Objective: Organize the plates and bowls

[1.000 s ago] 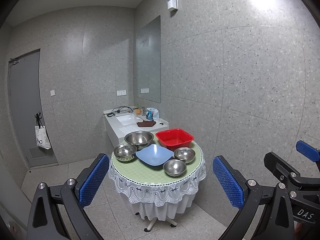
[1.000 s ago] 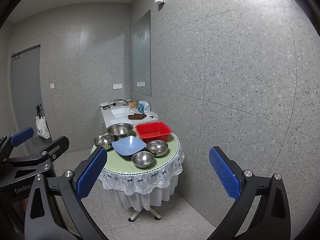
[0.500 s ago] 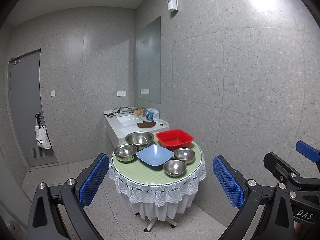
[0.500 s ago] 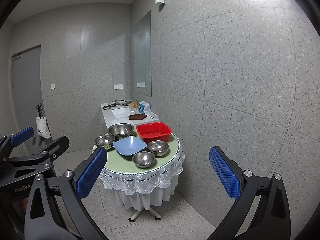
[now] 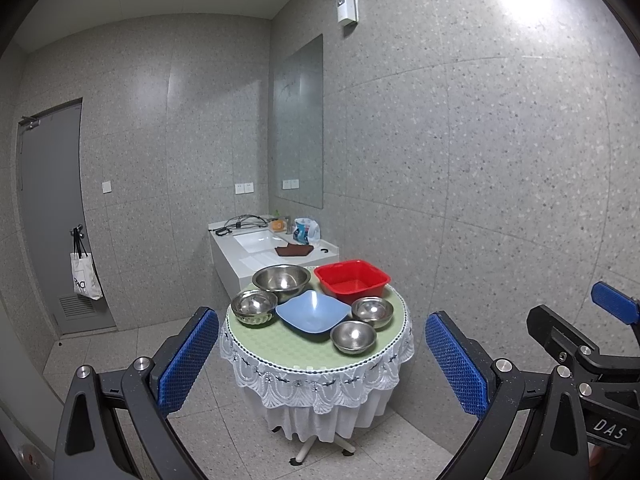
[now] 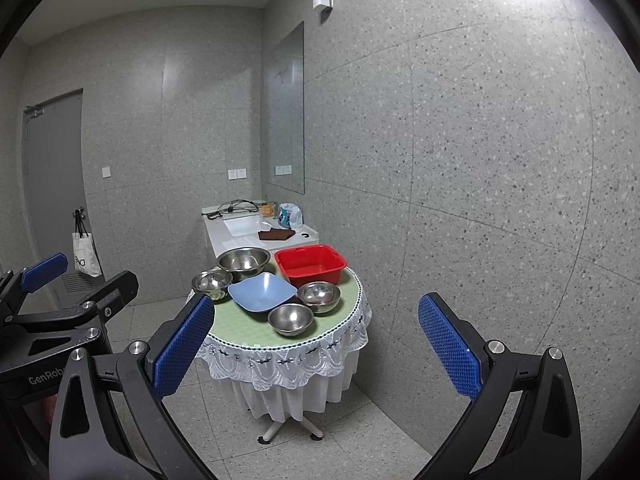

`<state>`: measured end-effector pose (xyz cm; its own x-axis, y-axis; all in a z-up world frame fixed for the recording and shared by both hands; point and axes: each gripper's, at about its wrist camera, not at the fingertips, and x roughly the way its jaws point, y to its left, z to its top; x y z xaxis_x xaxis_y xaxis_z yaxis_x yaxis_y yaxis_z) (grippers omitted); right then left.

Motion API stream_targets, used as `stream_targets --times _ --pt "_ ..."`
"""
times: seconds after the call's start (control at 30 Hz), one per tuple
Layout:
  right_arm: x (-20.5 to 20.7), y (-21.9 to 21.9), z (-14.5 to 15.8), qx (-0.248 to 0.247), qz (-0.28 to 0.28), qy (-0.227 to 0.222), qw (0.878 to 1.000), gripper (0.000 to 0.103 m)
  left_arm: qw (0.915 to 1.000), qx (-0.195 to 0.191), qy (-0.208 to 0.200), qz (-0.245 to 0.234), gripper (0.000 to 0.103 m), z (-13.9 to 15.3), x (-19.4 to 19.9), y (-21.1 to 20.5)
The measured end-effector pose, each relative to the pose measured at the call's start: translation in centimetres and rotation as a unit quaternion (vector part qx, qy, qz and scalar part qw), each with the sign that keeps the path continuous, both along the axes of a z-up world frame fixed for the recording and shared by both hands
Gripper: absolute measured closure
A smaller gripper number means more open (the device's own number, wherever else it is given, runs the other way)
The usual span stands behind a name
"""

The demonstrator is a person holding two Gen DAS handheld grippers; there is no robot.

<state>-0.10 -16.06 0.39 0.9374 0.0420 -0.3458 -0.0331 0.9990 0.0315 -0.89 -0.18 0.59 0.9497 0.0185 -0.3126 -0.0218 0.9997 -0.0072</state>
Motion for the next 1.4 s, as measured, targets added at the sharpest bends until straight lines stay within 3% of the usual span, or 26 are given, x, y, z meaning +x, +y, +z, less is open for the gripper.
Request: stream_targets --times 0.77,1.17,1.4 --pt "3.6 3.5 -0.6 0.0 0.001 0.01 1.0 0.0 1.0 -0.006 0.007 0.002 0.001 -1.3 3.7 4.1" --pt "9.1 7.0 -2.8 0.012 0.004 0.03 0.999 0.0 0.9994 -0.006 0.033 0.008 0.001 -2.9 10.9 9.6" --pt "14.1 8.7 -5.4 0.016 0.007 0.072 0.997 0.0 0.9969 -0.018 0.073 0.025 0.001 -5.0 17.0 13.4"
